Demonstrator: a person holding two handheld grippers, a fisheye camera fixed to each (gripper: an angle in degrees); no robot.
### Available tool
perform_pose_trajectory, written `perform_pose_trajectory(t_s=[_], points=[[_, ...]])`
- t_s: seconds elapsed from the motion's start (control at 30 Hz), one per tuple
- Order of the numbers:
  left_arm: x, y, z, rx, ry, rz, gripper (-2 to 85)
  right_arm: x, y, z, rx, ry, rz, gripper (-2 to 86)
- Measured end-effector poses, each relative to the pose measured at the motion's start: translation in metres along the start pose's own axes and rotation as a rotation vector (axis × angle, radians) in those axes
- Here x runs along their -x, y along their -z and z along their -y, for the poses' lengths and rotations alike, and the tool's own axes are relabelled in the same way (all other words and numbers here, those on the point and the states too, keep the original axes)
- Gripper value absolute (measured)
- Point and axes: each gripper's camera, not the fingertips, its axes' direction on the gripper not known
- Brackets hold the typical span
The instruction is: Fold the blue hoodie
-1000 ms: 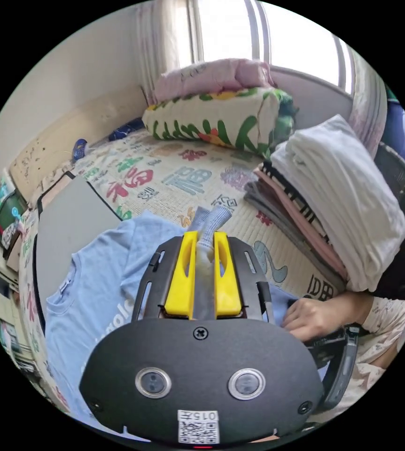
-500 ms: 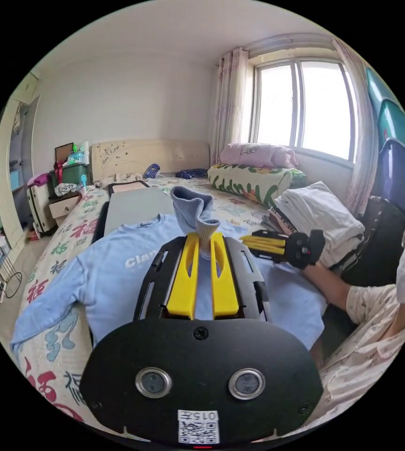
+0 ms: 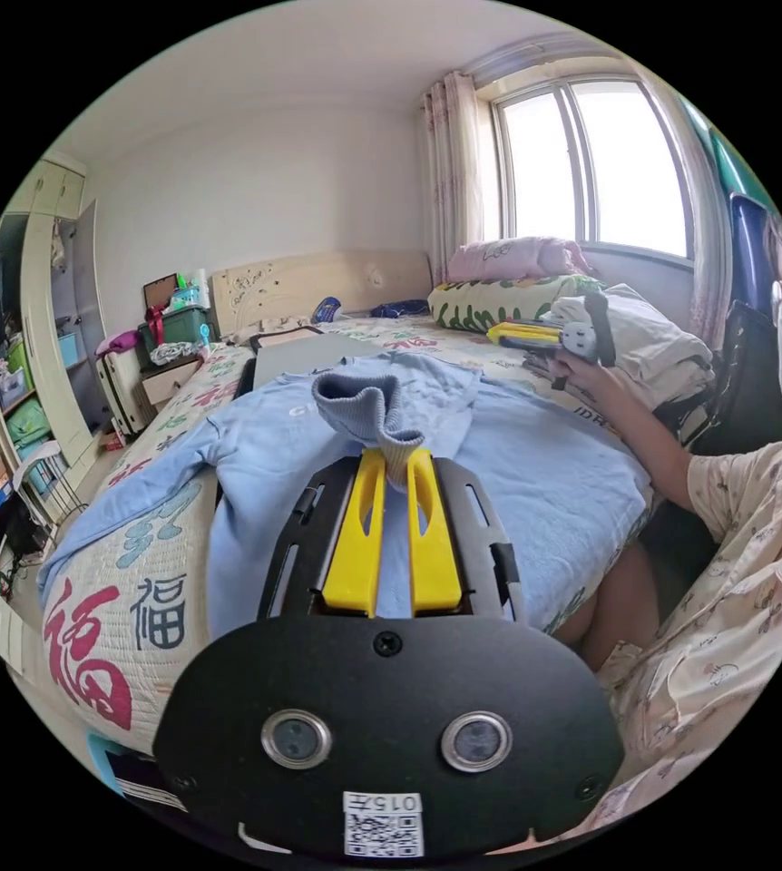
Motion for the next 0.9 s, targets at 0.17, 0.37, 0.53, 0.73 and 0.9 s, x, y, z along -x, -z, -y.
perform_pose_trajectory(t_s=[0.17,0.37,0.53,0.73,0.9], points=[[-0.009,0.006,-0.017,-0.018,-0.018,0.015,1.4,-0.044,-0.041,0.012,0.17,-0.091,0.087,9.0],[-0.004,0.012,-0.029,-0.036,0.0,-0.002,1.4,-0.033,-0.048,0.048,0.236,0.054,0.071,10.1],[0.006,0.015,-0.033,-0.026,0.024,-0.01,1.3,-0.025,-0.1,0.085,0.413,0.166,-0.001,10.2],[0.023,0.02,-0.033,-0.003,0.066,-0.026,1.5,-0.082,-0.119,0.123,0.452,-0.002,0.204,8.2],[0.034,0.02,-0.032,0.077,0.087,-0.057,1.7,-0.111,-0.11,0.138,0.414,-0.123,0.281,4.3]])
